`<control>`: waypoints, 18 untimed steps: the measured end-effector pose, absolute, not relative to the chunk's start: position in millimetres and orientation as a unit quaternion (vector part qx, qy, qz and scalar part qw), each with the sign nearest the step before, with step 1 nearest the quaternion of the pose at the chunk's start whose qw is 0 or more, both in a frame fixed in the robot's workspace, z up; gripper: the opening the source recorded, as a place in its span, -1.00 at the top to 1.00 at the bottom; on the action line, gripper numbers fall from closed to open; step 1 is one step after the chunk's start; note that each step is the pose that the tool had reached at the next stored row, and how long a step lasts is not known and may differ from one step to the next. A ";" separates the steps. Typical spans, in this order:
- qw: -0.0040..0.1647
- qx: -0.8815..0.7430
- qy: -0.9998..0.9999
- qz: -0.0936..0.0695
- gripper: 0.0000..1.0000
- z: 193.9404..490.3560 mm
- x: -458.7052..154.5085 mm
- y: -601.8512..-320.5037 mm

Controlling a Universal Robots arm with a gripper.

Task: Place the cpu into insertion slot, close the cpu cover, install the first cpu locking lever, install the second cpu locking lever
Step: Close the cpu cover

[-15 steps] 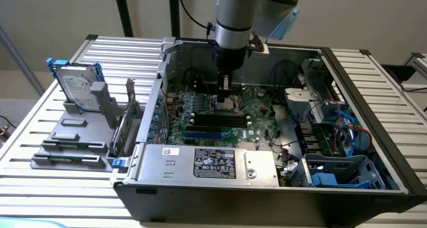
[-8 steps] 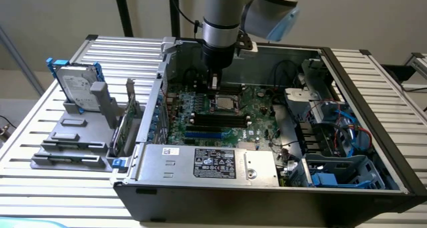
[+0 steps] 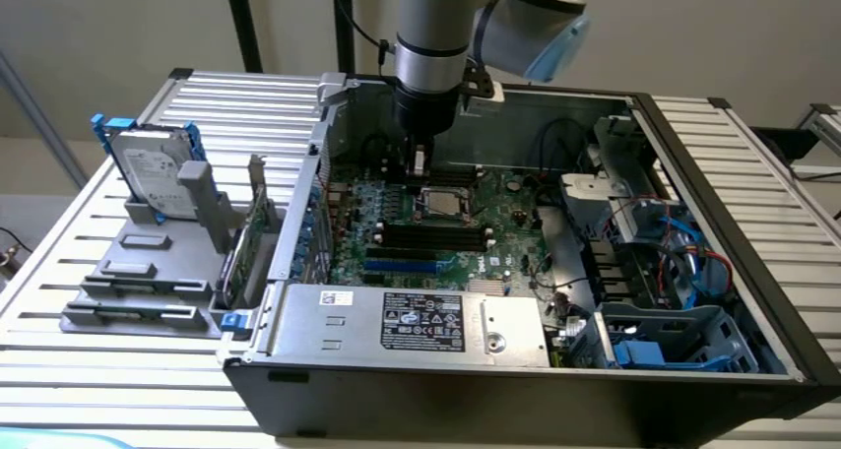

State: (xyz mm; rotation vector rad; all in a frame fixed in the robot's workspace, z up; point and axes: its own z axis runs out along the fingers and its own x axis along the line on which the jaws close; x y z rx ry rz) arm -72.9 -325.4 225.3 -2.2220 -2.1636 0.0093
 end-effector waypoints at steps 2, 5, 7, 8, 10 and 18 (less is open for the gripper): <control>0.020 -0.716 -0.697 0.003 0.79 225.3 -72.9 -325.4; 0.020 -0.716 -0.697 0.003 0.79 225.3 -72.9 -325.4; 0.020 -0.716 -0.697 0.003 0.79 225.2 -72.9 -325.4; 0.020 -0.716 -0.698 0.003 0.79 225.3 -72.9 -325.4; 0.020 -0.716 -0.697 0.003 0.79 225.3 -72.9 -325.4; 0.024 -0.716 -0.697 0.007 0.79 230.4 -53.2 -326.1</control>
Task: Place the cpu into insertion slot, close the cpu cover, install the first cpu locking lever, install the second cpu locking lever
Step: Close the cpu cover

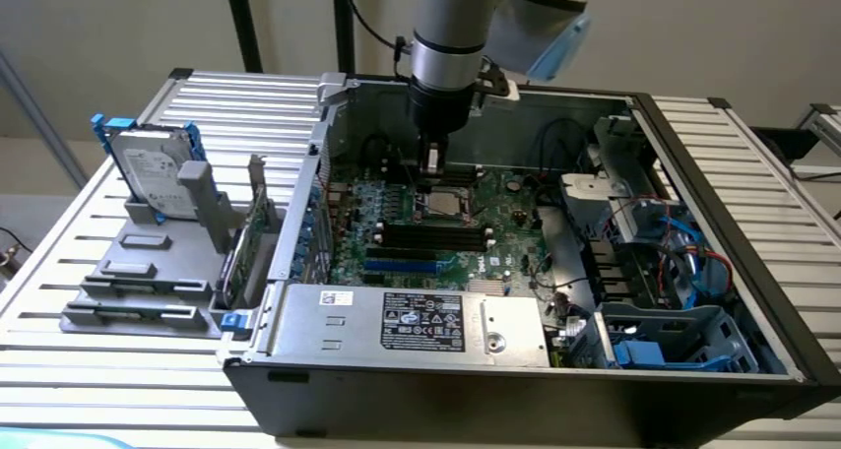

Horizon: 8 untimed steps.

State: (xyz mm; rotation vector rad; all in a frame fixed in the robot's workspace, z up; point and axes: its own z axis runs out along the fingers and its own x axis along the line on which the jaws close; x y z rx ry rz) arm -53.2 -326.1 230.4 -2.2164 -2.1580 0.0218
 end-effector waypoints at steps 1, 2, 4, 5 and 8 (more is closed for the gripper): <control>0.025 -0.716 -0.697 0.008 0.79 231.9 -48.6 -326.3; 0.026 -0.716 -0.697 0.009 0.79 233.6 -44.4 -326.5; 0.027 -0.716 -0.697 0.010 0.79 238.3 -35.1 -326.7; 0.028 -0.716 -0.697 0.011 0.79 240.7 -30.7 -326.8; 0.030 -0.716 -0.697 0.013 0.79 249.1 -16.8 -327.1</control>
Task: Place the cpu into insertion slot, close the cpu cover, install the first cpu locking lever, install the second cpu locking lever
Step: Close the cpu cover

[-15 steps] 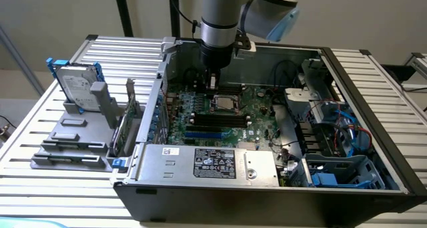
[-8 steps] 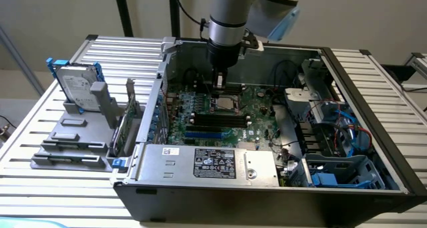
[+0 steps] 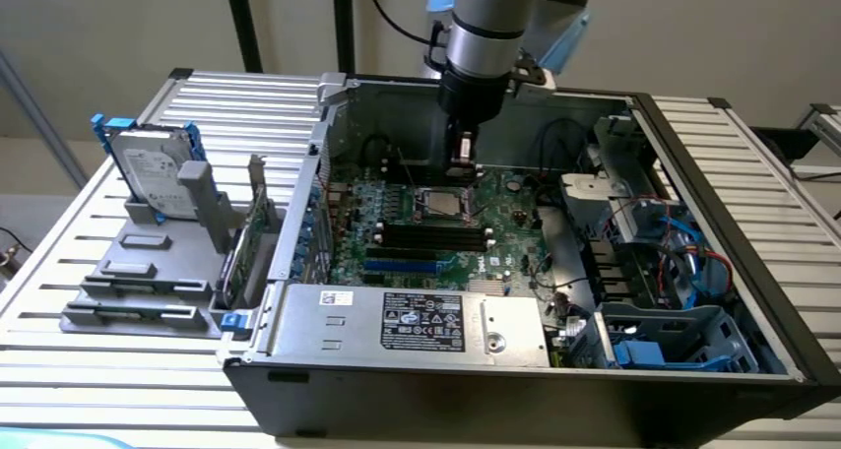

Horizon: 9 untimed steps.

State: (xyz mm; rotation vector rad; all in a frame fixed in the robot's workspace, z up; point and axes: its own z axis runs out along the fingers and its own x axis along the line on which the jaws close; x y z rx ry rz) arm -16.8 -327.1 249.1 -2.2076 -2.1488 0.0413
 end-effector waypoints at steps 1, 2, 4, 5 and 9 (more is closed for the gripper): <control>0.031 -0.716 -0.697 0.014 0.79 251.7 -12.6 -327.2; 0.032 -0.716 -0.697 0.015 0.79 254.5 -7.8 -327.3; 0.033 -0.716 -0.697 0.016 0.79 259.4 1.2 -327.5; 0.034 -0.716 -0.697 0.017 0.79 261.7 5.8 -327.6; 0.036 -0.716 -0.697 0.020 0.79 269.3 24.2 -327.7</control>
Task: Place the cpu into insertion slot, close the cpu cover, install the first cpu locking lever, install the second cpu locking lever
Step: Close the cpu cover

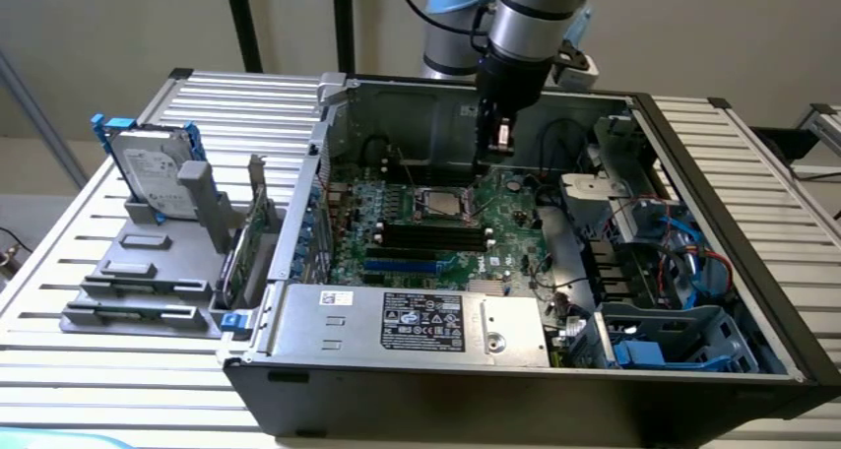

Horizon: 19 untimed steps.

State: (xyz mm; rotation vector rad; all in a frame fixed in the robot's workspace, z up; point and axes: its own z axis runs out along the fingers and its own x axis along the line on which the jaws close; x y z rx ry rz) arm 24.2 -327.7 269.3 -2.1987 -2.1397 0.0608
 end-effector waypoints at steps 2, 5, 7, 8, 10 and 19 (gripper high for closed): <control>0.038 -0.716 -0.697 0.021 0.79 271.5 33.0 -327.7; 0.039 -0.716 -0.697 0.022 0.79 272.7 46.8 -327.7; 0.039 -0.716 -0.697 0.023 0.79 272.9 55.9 -327.7; 0.039 -0.716 -0.697 0.023 0.79 272.8 60.4 -327.7; 0.040 -0.716 -0.697 0.023 0.79 272.8 69.4 -327.7; 0.040 -0.712 -0.701 0.023 0.79 258.9 80.6 -330.4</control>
